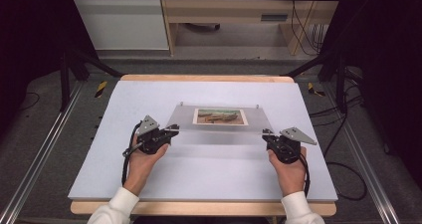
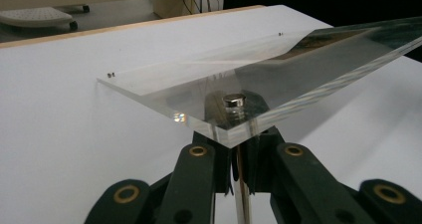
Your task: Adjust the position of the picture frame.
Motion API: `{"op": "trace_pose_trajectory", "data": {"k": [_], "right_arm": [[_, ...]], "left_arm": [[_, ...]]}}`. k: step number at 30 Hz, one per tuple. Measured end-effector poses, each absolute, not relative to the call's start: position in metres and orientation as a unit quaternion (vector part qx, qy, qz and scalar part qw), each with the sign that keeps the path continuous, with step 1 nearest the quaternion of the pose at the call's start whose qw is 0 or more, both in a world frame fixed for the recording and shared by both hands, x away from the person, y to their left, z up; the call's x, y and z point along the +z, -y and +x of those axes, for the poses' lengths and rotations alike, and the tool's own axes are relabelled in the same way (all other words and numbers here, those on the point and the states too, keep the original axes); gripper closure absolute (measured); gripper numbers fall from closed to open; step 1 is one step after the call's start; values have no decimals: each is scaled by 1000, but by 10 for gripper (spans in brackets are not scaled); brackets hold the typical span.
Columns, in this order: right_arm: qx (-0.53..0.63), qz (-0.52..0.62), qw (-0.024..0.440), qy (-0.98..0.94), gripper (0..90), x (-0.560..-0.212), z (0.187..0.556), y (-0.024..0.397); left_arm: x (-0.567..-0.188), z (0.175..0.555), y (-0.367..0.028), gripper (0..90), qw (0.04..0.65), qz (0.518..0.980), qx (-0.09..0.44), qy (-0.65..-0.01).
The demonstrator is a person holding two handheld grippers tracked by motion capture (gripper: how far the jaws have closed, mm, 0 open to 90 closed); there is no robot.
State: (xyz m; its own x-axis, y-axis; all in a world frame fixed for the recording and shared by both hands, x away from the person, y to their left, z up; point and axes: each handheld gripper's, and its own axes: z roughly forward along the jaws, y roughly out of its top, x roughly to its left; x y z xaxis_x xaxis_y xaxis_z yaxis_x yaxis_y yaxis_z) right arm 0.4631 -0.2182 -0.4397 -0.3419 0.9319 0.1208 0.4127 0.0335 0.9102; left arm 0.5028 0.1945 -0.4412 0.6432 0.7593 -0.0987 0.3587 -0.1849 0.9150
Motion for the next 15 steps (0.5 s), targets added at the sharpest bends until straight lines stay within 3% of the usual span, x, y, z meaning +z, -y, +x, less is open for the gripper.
{"op": "trace_pose_trajectory", "data": {"k": [15], "right_arm": [[460,511,246,-683,848,-455,459,218]], "left_arm": [[-453,491,-194,831,481,762,193,-388]]}}
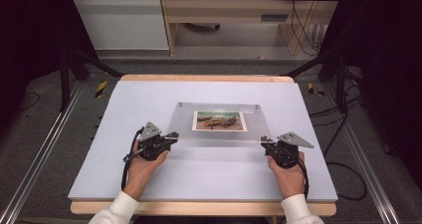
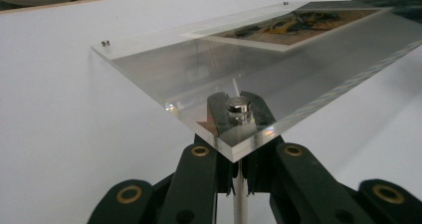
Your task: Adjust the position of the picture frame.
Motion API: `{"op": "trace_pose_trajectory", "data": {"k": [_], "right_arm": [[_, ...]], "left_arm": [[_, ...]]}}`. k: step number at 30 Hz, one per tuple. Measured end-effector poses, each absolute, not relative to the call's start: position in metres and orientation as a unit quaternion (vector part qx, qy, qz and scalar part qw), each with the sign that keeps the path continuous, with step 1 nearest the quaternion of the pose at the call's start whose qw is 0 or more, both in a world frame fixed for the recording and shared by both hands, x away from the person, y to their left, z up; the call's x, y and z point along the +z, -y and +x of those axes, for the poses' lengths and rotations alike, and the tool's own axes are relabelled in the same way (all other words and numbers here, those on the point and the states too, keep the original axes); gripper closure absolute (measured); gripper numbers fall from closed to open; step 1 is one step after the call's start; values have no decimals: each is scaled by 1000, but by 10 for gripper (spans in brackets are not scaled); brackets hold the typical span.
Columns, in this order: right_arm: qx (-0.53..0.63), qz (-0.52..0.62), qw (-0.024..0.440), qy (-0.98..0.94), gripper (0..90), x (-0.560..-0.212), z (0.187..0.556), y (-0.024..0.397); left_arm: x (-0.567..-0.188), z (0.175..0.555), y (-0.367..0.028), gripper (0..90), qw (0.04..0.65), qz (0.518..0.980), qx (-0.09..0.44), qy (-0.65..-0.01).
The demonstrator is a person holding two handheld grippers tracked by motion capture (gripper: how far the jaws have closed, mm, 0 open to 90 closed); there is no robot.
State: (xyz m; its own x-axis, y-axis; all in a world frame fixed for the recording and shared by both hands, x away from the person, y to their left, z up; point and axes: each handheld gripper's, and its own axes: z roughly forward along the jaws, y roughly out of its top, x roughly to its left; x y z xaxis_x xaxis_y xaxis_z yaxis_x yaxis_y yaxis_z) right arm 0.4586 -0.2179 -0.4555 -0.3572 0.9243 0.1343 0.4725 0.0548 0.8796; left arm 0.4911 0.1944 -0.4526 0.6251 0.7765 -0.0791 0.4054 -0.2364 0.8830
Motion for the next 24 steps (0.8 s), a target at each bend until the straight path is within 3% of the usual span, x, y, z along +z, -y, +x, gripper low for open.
{"op": "trace_pose_trajectory", "data": {"k": [24], "right_arm": [[435,511,217,-709,844,-474,462,206]], "left_arm": [[-470,485,-204,838,449,774,183,-408]]}}
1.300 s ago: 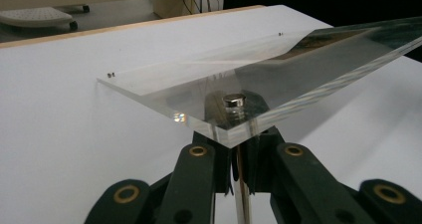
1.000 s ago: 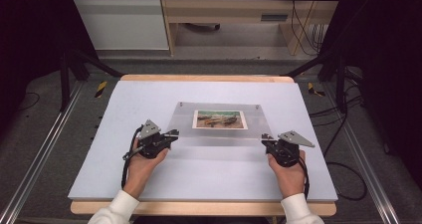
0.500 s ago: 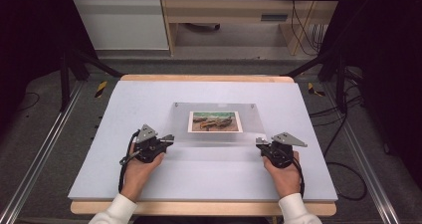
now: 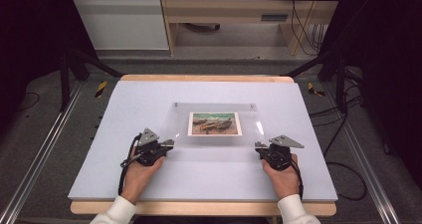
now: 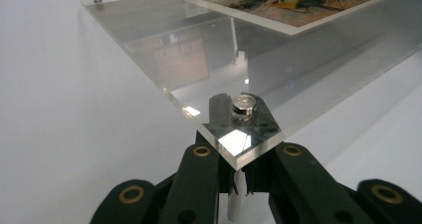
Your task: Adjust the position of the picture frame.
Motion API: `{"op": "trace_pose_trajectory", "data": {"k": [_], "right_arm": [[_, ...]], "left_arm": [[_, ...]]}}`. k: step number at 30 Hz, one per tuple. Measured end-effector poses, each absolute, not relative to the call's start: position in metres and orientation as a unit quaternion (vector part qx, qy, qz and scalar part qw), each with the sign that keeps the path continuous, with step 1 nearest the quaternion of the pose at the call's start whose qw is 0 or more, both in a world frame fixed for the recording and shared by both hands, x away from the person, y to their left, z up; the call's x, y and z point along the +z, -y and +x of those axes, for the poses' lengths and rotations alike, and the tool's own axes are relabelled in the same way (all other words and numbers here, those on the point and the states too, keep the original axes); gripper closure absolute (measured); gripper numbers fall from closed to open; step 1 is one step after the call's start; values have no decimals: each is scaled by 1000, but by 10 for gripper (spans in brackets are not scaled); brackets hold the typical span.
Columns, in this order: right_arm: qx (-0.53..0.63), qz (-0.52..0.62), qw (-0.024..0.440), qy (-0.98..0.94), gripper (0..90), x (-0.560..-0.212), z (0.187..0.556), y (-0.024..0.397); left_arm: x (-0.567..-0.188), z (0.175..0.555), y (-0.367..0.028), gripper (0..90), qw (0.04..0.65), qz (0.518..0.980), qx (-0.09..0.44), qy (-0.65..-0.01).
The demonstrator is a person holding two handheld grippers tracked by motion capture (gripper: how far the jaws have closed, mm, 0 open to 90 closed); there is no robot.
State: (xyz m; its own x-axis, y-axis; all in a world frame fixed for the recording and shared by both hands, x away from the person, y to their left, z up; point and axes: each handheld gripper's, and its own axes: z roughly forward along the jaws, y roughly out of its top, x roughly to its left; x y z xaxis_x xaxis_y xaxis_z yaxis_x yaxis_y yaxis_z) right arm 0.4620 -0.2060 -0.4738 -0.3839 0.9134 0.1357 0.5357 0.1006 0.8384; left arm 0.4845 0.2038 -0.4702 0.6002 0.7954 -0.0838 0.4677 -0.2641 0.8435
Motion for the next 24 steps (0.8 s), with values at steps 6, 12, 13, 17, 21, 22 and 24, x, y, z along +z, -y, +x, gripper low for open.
{"op": "trace_pose_trajectory", "data": {"k": [6,12,13,17,21,22,24], "right_arm": [[430,516,214,-709,842,-475,462,207],[428,518,213,-709,842,-476,461,208],[428,518,212,-710,842,-476,461,208],[428,517,212,-710,842,-476,461,207],[428,515,213,-712,840,-477,461,207],[428,516,212,-711,839,-477,461,207],[429,516,211,-711,834,-477,461,208]], "left_arm": [[-471,482,-202,838,447,776,179,-407],[-472,481,-201,837,442,778,180,-408],[-473,481,-202,837,442,778,180,-409],[-474,482,-202,836,440,779,181,-408],[-475,482,-202,836,439,779,182,-408],[-475,482,-202,836,439,780,182,-408],[-475,482,-202,835,439,780,182,-407]]}}
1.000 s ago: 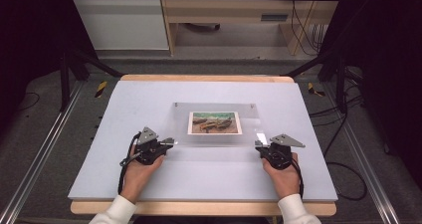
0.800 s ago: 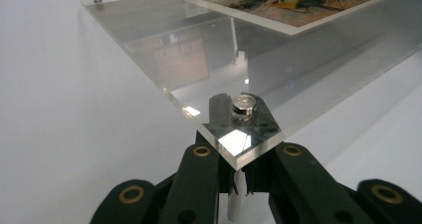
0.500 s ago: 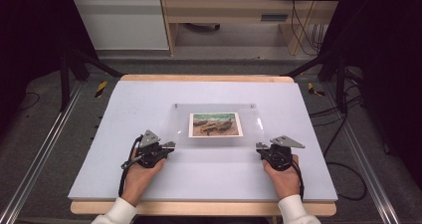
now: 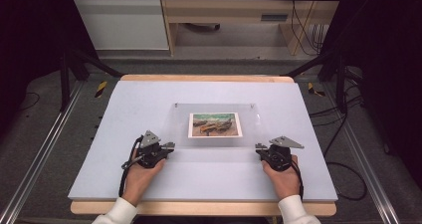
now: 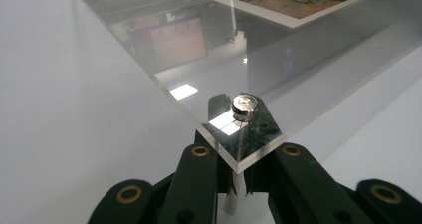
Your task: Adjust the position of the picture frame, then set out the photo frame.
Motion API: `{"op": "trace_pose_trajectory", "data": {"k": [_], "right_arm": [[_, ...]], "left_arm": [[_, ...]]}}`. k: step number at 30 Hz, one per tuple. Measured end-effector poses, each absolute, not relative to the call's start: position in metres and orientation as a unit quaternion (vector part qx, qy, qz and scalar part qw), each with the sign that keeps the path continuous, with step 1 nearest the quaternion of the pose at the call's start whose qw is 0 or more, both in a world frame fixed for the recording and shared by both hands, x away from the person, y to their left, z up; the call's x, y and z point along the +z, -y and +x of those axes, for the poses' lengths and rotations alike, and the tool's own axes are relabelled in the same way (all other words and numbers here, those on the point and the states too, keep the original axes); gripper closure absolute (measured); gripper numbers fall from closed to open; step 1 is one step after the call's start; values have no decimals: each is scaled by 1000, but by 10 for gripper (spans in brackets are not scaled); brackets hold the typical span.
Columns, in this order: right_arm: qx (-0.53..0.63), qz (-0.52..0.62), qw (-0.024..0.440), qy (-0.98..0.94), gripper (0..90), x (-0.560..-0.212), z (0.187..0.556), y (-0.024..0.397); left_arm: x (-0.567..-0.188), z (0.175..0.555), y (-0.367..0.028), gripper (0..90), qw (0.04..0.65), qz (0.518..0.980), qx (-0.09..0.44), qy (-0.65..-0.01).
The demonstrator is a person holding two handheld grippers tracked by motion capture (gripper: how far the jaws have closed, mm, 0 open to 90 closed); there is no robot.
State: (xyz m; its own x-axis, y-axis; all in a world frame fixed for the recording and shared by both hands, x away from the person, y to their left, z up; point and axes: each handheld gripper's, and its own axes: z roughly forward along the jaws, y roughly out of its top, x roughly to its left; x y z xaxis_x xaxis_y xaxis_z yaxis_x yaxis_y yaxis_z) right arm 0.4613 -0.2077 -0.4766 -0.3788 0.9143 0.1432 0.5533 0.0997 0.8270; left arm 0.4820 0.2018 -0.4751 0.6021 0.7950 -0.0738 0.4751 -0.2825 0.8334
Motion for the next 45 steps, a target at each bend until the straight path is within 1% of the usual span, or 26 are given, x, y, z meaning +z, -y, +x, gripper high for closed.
{"op": "trace_pose_trajectory", "data": {"k": [1,3,4,5,6,7,9,10,11,12,14,15,16,17,21,25,26,28,31,32,33,36,38,39,41,45], "right_arm": [[429,517,209,-711,820,-477,461,208],[430,519,203,-710,737,-476,461,209],[430,519,203,-710,737,-476,461,209],[430,520,201,-710,624,-475,460,212],[430,520,201,-710,624,-475,460,212],[429,524,200,-708,499,-474,459,215],[432,524,194,-708,416,-473,458,217],[432,524,194,-708,416,-473,458,217],[432,521,193,-711,380,-473,457,217],[426,517,198,-716,318,-472,455,218],[424,513,201,-719,296,-472,454,218],[425,513,202,-718,251,-470,450,219],[425,513,202,-718,251,-470,450,219],[425,511,206,-718,222,-469,449,220],[430,510,212,-714,169,-466,445,223],[432,509,217,-712,138,-463,441,225],[435,505,219,-712,126,-461,439,226],[442,490,226,-716,89,-456,436,226],[451,479,238,-714,91,-447,436,227],[454,476,243,-713,100,-441,437,227],[458,476,245,-709,137,-432,442,228],[453,474,240,-716,163,-424,448,228],[447,470,233,-724,199,-418,456,227],[444,471,216,-731,212,-415,465,224],[439,475,203,-736,254,-414,473,221],[434,479,186,-740,276,-413,485,216]], "left_arm": [[-475,482,-202,835,438,782,182,-404],[-474,482,-202,811,435,785,185,-400],[-474,482,-202,768,435,785,185,-400],[-474,483,-204,716,438,783,180,-403],[-474,483,-204,680,438,783,180,-403],[-474,483,-207,634,443,781,169,-408],[-473,482,-208,550,443,781,167,-408],[-472,482,-209,550,443,780,168,-409],[-471,481,-209,504,443,779,166,-411],[-469,481,-210,425,442,780,164,-411],[-468,480,-212,372,444,781,158,-411],[-467,479,-213,345,443,782,155,-411],[-467,479,-214,345,442,783,155,-410],[-466,479,-216,311,439,786,153,-407],[-462,477,-219,218,441,785,157,-405],[-458,474,-223,119,445,784,156,-403],[-456,473,-224,119,449,784,156,-400],[-451,471,-227,79,457,783,154,-394],[-442,469,-230,79,475,776,153,-385],[-438,469,-231,80,480,774,157,-381],[-434,470,-231,94,489,768,158,-381],[-423,476,-231,96,500,765,151,-377],[-417,483,-229,96,491,774,145,-372],[-415,488,-226,103,479,779,141,-379],[-412,494,-222,127,467,786,142,-380],[-408,506,-211,149,452,789,149,-388]]}}
